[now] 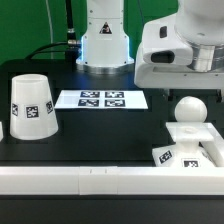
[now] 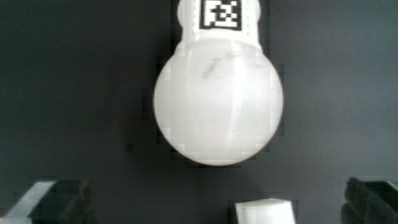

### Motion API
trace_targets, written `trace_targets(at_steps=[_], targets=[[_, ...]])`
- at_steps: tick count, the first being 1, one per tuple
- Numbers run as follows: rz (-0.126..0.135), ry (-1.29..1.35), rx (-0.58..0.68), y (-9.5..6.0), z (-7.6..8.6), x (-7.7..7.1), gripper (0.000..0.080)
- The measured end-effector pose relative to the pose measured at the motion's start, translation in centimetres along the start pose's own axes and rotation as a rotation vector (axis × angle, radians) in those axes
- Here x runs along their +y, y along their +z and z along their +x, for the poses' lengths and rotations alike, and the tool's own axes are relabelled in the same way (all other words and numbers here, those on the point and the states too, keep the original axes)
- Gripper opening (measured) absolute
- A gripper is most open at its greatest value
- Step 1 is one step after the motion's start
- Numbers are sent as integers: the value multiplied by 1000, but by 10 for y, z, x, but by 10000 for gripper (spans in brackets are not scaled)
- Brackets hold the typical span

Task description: Assemble lamp

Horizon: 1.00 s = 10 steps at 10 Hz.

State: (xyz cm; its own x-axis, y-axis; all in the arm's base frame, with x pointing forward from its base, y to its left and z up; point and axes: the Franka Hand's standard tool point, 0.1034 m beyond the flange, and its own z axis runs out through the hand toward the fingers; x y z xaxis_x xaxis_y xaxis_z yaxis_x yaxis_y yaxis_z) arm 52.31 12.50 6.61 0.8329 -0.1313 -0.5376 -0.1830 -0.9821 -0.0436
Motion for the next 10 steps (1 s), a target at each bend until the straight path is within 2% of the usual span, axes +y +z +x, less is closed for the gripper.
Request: trace_targets(at_steps=[1,2,4,5,7,8,10], targets=[[0,0,0,2,0,0,698],[6,-9,25,11,2,1,698],[27,-12,17,28,-5,-10,698],[26,-18,10,30,-8,-15,698],[27,-15,12,29,-7,-12,698],[14,-16,-77,33,-15,-8,698],[17,-17,-201,35,-11,0,698]])
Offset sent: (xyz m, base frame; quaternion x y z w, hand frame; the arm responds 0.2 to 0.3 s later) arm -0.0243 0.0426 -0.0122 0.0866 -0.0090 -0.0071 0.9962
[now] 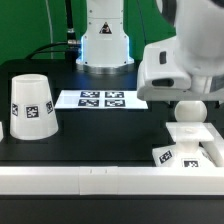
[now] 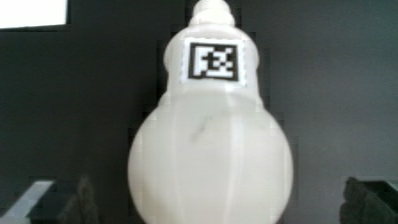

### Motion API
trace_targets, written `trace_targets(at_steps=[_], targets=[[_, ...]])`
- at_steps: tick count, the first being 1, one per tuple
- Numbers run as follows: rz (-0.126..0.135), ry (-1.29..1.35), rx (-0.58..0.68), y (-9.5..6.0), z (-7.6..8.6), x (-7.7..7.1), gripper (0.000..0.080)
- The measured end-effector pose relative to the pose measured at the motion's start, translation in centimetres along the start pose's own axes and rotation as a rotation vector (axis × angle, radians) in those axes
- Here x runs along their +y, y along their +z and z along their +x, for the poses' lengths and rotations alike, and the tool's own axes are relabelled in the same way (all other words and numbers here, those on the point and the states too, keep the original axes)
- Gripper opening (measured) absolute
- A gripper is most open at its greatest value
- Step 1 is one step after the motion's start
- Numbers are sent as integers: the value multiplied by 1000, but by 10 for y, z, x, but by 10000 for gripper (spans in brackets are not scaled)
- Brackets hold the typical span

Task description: Assemble lamp

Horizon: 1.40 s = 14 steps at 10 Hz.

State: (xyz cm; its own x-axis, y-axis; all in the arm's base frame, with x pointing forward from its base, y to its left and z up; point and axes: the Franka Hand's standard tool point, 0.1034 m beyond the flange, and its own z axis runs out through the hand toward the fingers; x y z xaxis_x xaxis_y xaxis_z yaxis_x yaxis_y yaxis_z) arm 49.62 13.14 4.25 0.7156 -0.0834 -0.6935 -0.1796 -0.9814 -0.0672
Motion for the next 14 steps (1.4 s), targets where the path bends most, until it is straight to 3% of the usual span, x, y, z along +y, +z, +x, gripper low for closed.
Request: trace_targets(at_steps=[2,7,10,11,14], targets=[[-8,2,-136,7,2,5,699],[-17,4,-127,27,13,-5,698],[-15,3,-111,28,15,-5,698],[-15,3,-112,28,15,-5,584],[-16,2,-112,29,15,-6,571]])
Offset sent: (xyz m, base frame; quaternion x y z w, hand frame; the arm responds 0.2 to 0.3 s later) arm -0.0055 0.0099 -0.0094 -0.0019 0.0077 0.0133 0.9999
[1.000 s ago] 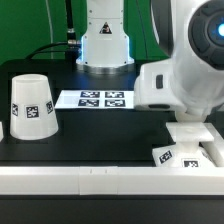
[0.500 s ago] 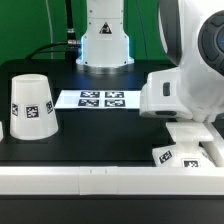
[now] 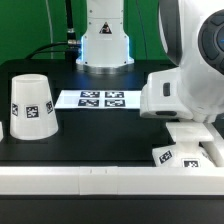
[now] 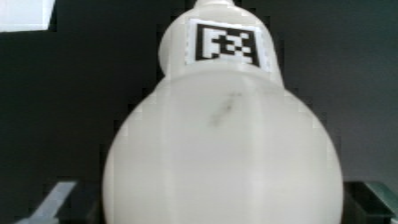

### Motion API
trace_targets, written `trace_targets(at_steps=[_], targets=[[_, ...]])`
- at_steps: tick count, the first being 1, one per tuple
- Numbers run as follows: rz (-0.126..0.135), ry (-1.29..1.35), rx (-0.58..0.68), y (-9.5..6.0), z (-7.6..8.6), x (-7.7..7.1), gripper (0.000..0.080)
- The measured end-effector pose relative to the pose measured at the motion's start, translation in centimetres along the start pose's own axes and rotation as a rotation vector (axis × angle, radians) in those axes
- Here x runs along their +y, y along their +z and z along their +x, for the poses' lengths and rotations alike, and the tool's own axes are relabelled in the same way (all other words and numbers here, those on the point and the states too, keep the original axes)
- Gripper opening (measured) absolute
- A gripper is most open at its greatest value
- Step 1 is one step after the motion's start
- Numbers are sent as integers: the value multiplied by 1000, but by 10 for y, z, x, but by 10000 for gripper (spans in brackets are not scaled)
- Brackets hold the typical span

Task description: Assemble lamp

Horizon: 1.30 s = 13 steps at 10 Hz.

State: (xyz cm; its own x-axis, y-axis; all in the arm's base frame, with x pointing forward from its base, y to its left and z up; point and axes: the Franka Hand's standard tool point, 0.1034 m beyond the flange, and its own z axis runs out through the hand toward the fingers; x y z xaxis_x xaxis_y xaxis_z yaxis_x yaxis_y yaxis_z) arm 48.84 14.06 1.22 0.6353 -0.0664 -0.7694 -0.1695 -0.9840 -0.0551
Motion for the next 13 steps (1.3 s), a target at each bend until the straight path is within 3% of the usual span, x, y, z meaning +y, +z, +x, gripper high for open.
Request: trace_targets(at_steps=[4,5,7,9,13], targets=[[4,-5,14,-9,-2,2,571],[6,-25,12,-21,-9,5,573],[18,-56,36,-63,-31,10,573],[21,-65,64,-91,-41,11,573],[23,-69,119,-91,-34,6,573]])
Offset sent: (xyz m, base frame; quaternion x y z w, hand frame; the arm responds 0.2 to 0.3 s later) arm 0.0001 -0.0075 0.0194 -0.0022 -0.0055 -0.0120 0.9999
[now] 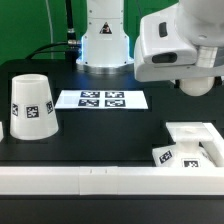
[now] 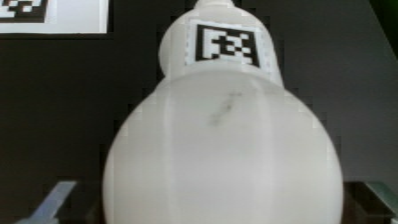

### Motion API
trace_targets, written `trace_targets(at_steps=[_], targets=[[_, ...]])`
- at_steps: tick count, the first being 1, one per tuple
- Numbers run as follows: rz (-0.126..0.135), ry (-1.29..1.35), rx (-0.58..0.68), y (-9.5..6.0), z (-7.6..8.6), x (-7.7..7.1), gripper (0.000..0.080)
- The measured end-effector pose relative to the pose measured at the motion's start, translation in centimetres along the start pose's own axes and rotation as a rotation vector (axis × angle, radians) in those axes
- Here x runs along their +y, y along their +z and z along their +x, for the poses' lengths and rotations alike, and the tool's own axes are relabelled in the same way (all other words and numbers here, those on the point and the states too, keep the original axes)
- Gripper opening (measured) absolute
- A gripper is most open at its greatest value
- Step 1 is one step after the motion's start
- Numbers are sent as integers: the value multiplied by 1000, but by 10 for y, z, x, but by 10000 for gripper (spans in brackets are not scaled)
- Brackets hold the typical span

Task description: Assemble lamp

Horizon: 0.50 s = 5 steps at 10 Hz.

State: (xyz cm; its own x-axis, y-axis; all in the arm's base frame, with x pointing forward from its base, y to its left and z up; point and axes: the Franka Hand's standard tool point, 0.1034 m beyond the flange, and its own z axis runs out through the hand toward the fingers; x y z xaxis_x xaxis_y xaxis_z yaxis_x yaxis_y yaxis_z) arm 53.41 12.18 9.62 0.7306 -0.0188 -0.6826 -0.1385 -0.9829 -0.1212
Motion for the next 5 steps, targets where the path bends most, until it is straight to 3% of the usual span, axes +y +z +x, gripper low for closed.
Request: trace_targets(at_steps=[1,3,5], targets=[[3,-24,38,-15,0,1,573],[0,-39,179,-59,-8,-4,573],[8,-24,257,-75,-11,-9,573]])
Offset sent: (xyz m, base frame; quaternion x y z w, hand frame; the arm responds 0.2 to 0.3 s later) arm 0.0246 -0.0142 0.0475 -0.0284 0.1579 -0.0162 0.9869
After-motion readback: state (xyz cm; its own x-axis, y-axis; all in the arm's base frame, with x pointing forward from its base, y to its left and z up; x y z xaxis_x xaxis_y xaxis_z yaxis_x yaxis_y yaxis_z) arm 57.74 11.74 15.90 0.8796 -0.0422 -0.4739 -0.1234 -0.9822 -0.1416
